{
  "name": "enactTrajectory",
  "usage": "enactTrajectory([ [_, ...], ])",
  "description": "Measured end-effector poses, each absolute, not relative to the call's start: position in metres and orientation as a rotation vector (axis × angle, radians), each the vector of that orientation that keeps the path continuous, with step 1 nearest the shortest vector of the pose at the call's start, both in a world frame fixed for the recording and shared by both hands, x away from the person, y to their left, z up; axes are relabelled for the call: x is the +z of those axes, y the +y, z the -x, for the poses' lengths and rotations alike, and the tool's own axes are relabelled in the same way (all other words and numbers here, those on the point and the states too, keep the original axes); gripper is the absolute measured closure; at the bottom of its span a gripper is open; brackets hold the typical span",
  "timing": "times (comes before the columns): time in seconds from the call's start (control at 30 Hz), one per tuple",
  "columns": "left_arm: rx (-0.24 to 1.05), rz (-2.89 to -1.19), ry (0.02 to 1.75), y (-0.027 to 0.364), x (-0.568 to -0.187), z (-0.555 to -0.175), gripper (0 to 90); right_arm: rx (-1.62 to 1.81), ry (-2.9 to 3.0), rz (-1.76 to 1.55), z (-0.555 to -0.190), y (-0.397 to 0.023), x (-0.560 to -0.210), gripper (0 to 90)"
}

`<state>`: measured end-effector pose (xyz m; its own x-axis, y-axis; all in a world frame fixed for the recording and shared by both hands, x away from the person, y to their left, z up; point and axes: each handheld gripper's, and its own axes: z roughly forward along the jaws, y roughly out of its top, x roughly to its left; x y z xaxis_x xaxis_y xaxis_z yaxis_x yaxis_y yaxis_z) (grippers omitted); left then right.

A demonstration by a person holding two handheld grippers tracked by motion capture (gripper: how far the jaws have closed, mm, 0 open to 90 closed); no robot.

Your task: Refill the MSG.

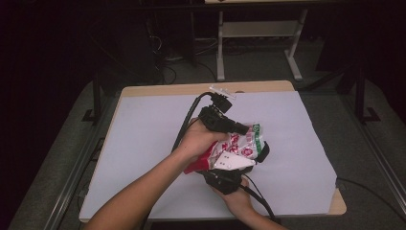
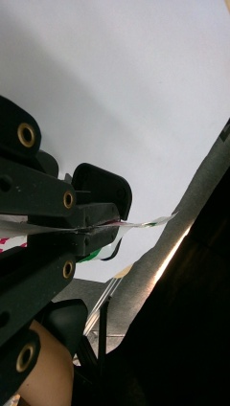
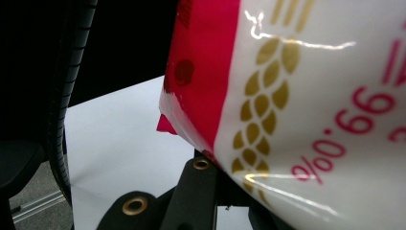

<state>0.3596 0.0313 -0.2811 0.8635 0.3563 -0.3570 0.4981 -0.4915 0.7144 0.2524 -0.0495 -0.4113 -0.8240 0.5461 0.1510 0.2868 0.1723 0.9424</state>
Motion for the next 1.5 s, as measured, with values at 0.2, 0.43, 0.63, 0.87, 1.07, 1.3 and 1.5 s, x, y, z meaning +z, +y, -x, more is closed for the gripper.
enactTrajectory([
  [0.2, -0.207, -2.138, 0.615, 0.0309, -0.2819, -0.36, 89.9, 1.707, 2.225, -0.806, -0.2524, -0.0494, -0.4114, 90.0],
  [0.43, -0.205, -2.139, 0.615, 0.0303, -0.2822, -0.3598, 90.0, 1.707, 2.226, -0.804, -0.2523, -0.0493, -0.4114, 90.0],
  [0.63, -0.208, -2.142, 0.617, 0.0296, -0.283, -0.3603, 90.0, 1.706, 2.229, -0.806, -0.2522, -0.049, -0.4115, 90.0],
  [0.87, -0.206, -2.143, 0.617, 0.0292, -0.2832, -0.3603, 89.9, 1.707, 2.229, -0.805, -0.2523, -0.049, -0.4116, 90.0],
  [1.07, -0.204, -2.14, 0.622, 0.0284, -0.2833, -0.3602, 90.0, 1.709, 2.228, -0.804, -0.2523, -0.049, -0.4115, 90.0],
  [1.3, -0.204, -2.14, 0.625, 0.0275, -0.2837, -0.3602, 89.9, 1.709, 2.227, -0.806, -0.2525, -0.0492, -0.4116, 90.0],
  [1.5, -0.203, -2.143, 0.623, 0.0269, -0.284, -0.3601, 89.9, 1.709, 2.229, -0.803, -0.252, -0.0488, -0.4115, 90.0],
])
